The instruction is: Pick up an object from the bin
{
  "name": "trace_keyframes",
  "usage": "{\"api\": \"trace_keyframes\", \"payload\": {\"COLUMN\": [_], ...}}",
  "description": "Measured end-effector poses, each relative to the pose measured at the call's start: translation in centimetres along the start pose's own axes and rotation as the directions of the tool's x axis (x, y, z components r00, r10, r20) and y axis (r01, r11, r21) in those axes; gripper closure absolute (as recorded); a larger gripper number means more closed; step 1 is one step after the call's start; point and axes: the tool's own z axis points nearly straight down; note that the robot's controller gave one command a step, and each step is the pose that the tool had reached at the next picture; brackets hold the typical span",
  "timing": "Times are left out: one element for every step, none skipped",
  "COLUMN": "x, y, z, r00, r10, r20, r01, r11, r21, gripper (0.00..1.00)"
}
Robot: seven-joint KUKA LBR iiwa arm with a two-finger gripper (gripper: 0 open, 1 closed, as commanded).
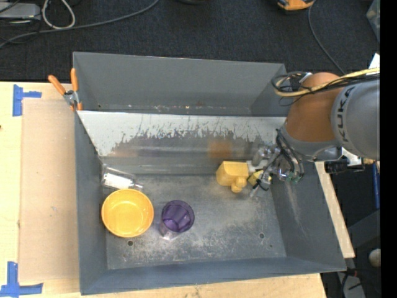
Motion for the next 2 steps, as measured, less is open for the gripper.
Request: {"api": "trace_keyframes", "payload": {"x": [0.4, 4.1], "y": [2.2, 7.1], "z": [2.7, 2.7], "r00": [0.978, 0.983], "r10": [-0.207, -0.186], "r20": [0.018, 0.007], "r01": [0.207, 0.186], "r11": [0.978, 0.983], "r21": [0.001, 0.001], "gripper": [0.0, 1.0]}}
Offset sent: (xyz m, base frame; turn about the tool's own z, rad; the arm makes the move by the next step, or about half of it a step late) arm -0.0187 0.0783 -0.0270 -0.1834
